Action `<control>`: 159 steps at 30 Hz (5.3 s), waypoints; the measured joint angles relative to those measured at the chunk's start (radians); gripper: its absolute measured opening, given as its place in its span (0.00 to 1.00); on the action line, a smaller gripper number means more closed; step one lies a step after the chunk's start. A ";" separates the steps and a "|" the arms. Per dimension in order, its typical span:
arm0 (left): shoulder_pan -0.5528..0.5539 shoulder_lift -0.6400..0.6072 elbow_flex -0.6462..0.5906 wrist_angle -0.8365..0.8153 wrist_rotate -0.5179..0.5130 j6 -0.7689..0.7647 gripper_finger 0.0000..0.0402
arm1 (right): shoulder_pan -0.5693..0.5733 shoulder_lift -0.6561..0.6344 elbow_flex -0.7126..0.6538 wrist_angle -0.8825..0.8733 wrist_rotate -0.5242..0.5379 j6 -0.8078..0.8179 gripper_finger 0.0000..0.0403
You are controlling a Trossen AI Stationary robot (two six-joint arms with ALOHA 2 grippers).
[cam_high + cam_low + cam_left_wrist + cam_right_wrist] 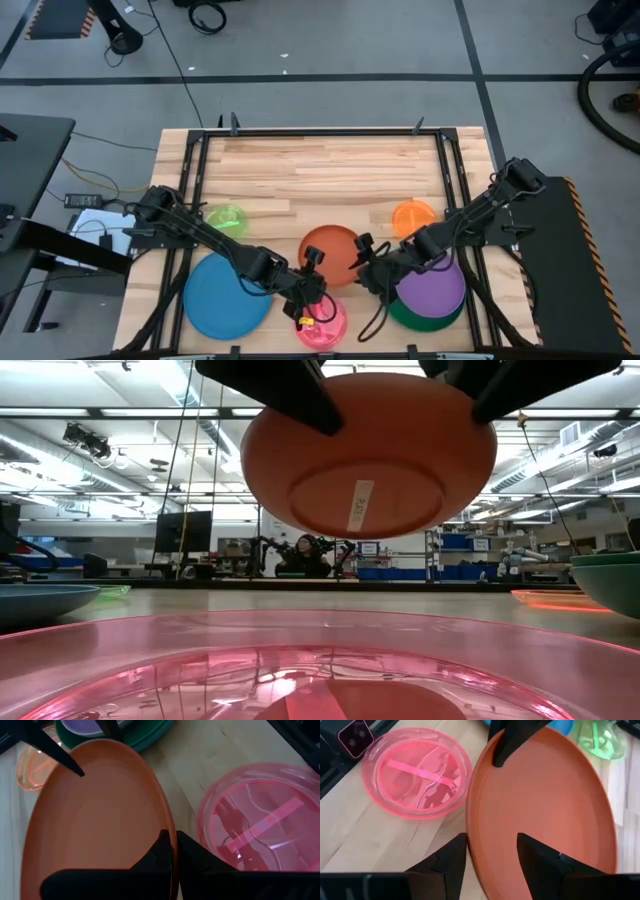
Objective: Stack plastic plates
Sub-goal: Stack the orange plate on top of the purple plate, then put the stack of plates on top of the blue plate
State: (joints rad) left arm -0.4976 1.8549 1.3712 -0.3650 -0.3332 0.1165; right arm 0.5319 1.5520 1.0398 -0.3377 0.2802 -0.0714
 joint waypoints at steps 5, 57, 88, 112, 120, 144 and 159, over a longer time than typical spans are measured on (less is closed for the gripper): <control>0.013 0.000 0.003 -0.003 0.002 0.008 0.04 | -0.012 0.000 0.000 -0.002 -0.063 -0.011 0.43; 0.006 -0.163 -0.052 -0.359 -0.322 -0.472 0.47 | 0.403 -0.008 0.465 -1.003 -0.004 0.786 0.05; 0.069 -0.163 -0.250 -0.020 -0.317 -0.446 0.47 | 0.682 0.000 0.124 -0.766 0.023 1.218 0.27; 0.032 -0.163 -0.250 0.037 -0.315 -0.472 0.47 | 0.551 0.000 0.023 -0.623 0.105 1.063 0.56; 0.042 -0.195 -0.250 0.041 -0.330 -0.458 0.47 | 0.447 -0.005 0.049 -0.673 0.079 1.081 0.55; -0.014 -0.220 -0.249 0.168 -0.270 -0.454 0.47 | 0.525 0.478 0.677 -0.892 -0.119 1.120 0.54; -0.213 -0.220 -0.249 0.081 -0.258 -0.667 0.47 | 0.500 0.600 0.726 -0.963 -0.191 1.580 0.50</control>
State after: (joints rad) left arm -0.7108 1.6348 1.1217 -0.2844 -0.5915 -0.5508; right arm 1.0317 2.1524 1.7657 -1.3009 0.0896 1.5081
